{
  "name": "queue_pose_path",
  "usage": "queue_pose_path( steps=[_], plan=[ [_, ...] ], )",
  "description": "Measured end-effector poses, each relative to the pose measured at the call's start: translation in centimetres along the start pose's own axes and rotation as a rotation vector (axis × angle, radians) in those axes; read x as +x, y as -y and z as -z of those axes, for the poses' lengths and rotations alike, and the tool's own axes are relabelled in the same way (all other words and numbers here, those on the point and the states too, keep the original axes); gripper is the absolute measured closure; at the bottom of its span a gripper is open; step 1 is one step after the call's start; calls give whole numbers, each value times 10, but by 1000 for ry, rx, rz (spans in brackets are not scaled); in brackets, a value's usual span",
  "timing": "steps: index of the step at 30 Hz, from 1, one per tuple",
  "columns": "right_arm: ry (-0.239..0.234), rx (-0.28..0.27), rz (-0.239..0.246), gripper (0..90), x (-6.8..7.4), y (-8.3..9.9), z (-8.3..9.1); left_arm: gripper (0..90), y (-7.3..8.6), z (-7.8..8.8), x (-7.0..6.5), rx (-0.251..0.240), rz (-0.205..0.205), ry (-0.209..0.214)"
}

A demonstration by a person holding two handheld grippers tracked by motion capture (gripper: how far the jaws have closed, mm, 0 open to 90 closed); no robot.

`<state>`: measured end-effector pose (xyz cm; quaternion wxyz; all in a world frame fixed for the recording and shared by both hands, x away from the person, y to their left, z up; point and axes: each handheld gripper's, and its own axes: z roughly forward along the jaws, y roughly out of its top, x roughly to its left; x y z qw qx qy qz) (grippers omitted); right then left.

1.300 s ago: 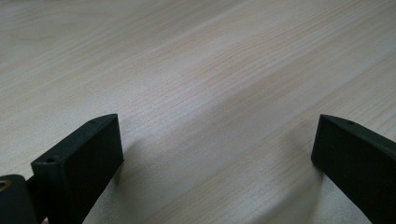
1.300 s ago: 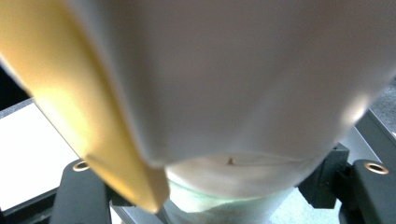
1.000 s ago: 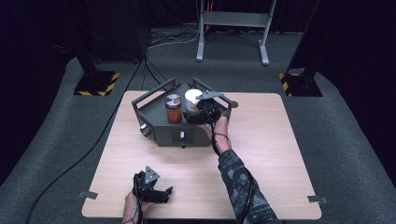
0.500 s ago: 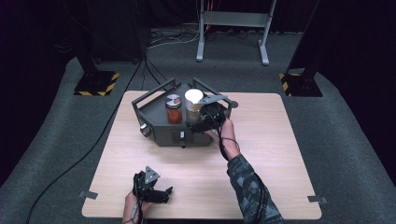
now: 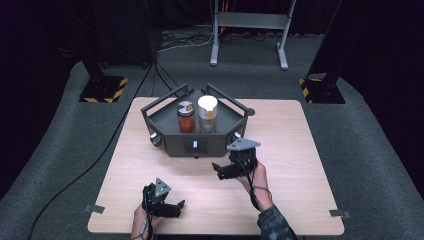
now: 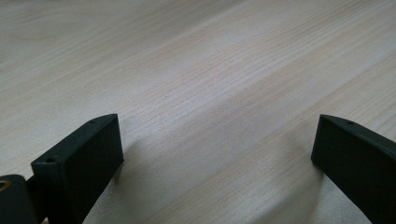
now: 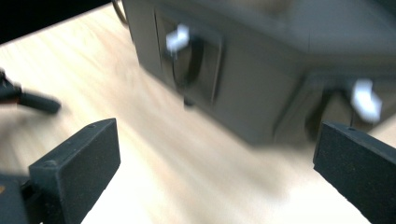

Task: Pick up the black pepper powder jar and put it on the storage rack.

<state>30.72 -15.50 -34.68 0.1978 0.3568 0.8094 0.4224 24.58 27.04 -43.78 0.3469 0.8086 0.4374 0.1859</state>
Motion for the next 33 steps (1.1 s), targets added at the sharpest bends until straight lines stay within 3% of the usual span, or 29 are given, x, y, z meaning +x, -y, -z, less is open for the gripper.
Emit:
queue_pose_path(
  steps=[6,8,11,15,33],
  plan=[
    [51,22,-111,0,5,61,12,16,0,0,0,0,0,0],
    [89,28,-119,0,10,76,16,16,0,0,0,0,0,0],
    [107,30,-143,0,12,95,21,16,0,0,0,0,0,0],
    [149,32,-136,0,19,107,25,16,0,0,0,-1,1,0],
    [178,51,-182,0,20,128,20,16,0,0,0,0,0,0]
  ],
)
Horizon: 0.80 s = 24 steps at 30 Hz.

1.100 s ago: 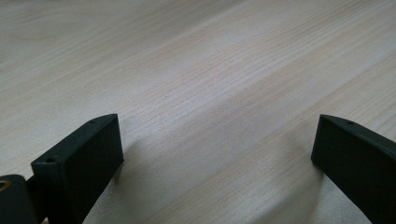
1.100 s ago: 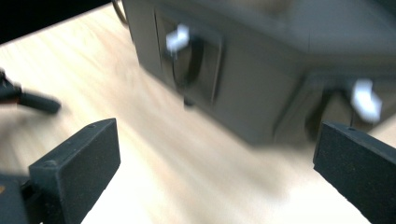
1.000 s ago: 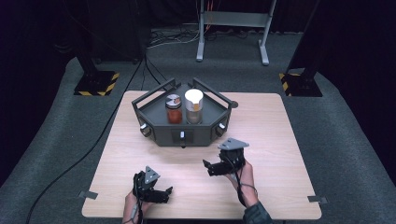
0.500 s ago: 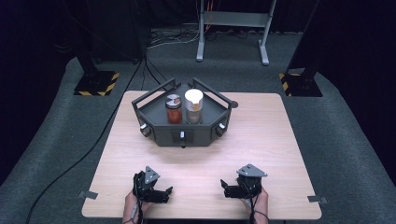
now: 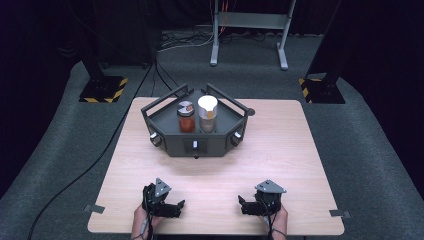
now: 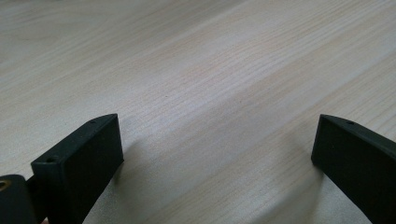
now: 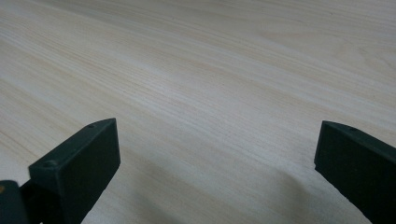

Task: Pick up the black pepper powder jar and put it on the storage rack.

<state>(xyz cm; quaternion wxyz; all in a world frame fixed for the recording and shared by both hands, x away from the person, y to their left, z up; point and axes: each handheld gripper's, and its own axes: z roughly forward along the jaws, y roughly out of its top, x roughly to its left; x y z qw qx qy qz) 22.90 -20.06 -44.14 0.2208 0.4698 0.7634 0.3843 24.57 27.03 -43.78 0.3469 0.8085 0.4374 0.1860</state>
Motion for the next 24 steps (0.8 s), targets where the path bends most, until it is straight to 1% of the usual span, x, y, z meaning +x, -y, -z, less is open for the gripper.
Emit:
queue_pose_path(
  steps=[2,8,10,14,24],
  plan=[
    [5,-11,-1,0,0,2,1,16,0,0,0,0,0,0],
    [3,-13,-8,0,-2,2,0,16,0,0,0,0,0,0],
    [12,-14,-5,0,0,3,0,16,0,0,0,0,0,0],
    [26,-4,20,0,5,1,-1,16,0,0,0,0,0,0],
    [22,-2,20,0,4,0,-1,16,0,0,0,-1,0,0]
  ],
)
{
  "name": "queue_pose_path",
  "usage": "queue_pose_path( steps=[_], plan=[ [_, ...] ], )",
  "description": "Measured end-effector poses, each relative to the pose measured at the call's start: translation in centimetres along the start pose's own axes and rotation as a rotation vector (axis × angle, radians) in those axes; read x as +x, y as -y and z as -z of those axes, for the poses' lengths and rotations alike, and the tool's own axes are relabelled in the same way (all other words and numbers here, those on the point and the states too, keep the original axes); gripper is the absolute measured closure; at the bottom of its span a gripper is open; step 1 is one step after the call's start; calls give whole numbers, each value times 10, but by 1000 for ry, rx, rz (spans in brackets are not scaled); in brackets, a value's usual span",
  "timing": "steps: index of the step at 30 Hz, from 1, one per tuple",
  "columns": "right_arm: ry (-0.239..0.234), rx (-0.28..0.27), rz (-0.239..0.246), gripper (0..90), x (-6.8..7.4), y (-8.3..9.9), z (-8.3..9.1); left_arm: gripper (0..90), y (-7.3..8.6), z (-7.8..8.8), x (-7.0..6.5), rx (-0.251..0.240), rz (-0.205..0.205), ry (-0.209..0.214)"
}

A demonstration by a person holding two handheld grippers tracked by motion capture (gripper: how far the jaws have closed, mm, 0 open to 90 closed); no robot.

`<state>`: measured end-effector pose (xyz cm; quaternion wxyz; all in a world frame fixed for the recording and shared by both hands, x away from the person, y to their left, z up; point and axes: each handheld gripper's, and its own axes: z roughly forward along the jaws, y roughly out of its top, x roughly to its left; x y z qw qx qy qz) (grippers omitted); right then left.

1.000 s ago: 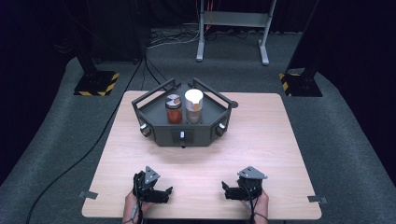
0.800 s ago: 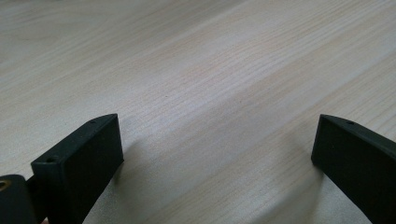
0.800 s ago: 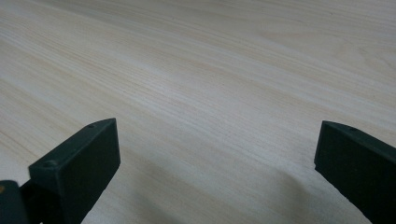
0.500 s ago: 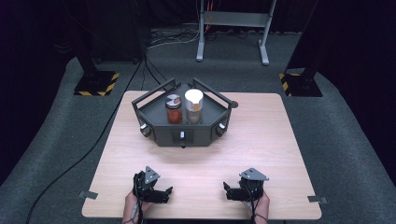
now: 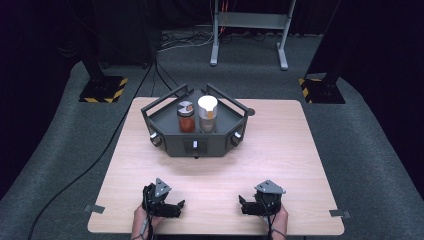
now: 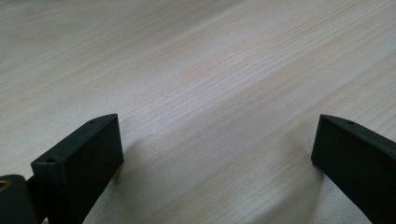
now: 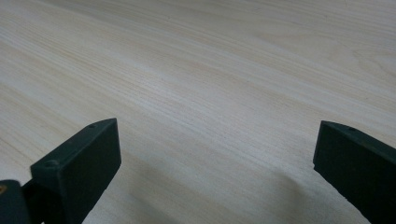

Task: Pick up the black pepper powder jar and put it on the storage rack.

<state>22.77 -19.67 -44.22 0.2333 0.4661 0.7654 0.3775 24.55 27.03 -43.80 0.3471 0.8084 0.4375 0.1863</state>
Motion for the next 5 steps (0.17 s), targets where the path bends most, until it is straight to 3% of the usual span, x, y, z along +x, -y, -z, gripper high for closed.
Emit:
queue_pose_path(
  steps=[5],
  plan=[
    [1,-3,1,0,0,1,0,16,0,0,0,0,0,0]
  ],
)
